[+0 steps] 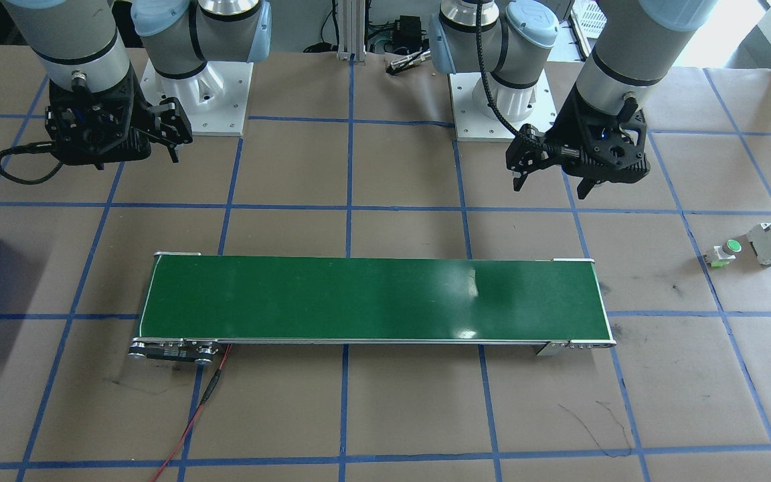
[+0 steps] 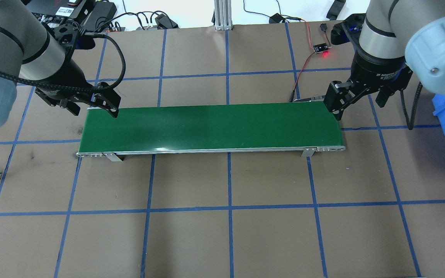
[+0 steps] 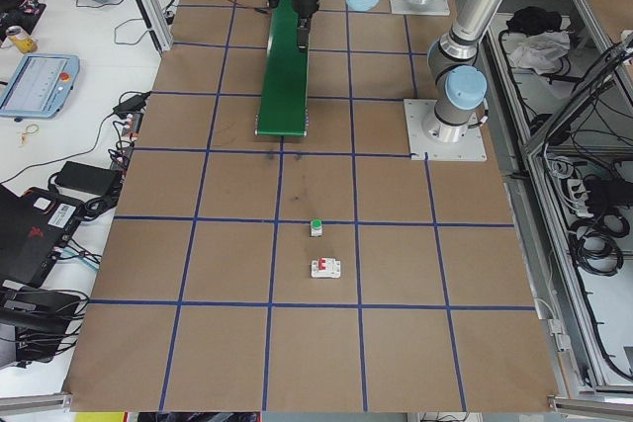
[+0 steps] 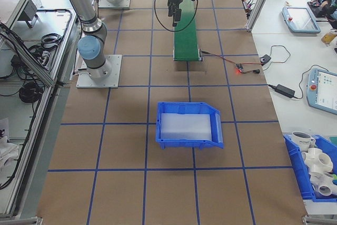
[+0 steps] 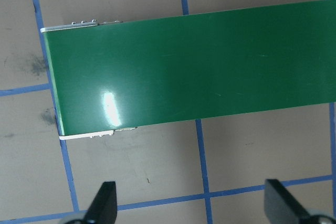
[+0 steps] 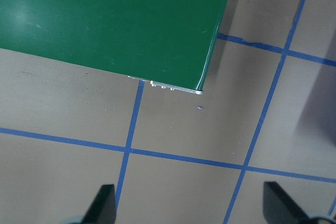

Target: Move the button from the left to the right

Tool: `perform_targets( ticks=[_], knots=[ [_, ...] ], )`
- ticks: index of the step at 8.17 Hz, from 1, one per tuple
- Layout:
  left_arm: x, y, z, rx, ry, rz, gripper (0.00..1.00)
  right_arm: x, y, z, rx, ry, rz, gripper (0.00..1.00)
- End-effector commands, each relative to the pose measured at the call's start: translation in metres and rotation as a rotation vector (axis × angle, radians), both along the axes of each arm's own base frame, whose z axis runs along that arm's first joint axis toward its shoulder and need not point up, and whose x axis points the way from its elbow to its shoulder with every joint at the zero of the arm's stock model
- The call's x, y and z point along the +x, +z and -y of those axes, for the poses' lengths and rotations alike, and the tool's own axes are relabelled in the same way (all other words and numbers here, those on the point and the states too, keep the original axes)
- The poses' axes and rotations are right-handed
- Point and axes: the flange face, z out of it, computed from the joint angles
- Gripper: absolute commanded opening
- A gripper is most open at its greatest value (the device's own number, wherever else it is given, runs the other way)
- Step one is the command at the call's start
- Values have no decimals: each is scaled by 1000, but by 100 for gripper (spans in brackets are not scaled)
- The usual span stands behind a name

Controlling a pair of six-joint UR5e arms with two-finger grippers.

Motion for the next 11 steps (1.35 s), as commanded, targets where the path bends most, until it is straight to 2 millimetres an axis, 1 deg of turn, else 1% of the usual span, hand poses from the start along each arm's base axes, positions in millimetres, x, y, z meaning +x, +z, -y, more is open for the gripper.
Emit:
perform_targets(
  ticks=[1, 2, 3, 4, 5, 6, 7, 8, 9, 10, 11],
  knots=[
    [2, 1, 1, -8, -24, 0, 100, 0, 0, 0, 0, -1, 0, 100],
    [24, 0, 10, -15, -65, 4, 100, 0, 0, 0, 0, 0, 0, 100],
    [74, 0, 15, -14, -12, 6, 100, 0, 0, 0, 0, -1, 0, 100],
    [128, -7, 17, -3, -2, 8, 100, 0, 0, 0, 0, -1, 0, 100],
    [171, -12, 11, 1, 4, 5, 100, 0, 0, 0, 0, -1, 0, 100],
    [196, -17, 9, 7, -69, 6, 100, 0, 0, 0, 0, -1, 0, 100],
    [228, -23, 6, 11, -86, 17, 100, 0, 0, 0, 0, 0, 0, 100],
    [279, -38, 0, 40, -70, 51, 100, 0, 0, 0, 0, -1, 0, 100],
    [326, -58, 2, 23, -62, 72, 100, 1, 0, 0, 0, 0, 0, 100],
    [368, -80, 3, 7, -87, 95, 100, 1, 0, 0, 0, 0, 0, 100],
    [404, -106, -4, 21, -41, 83, 100, 1, 0, 0, 0, 0, 0, 100]
  ],
)
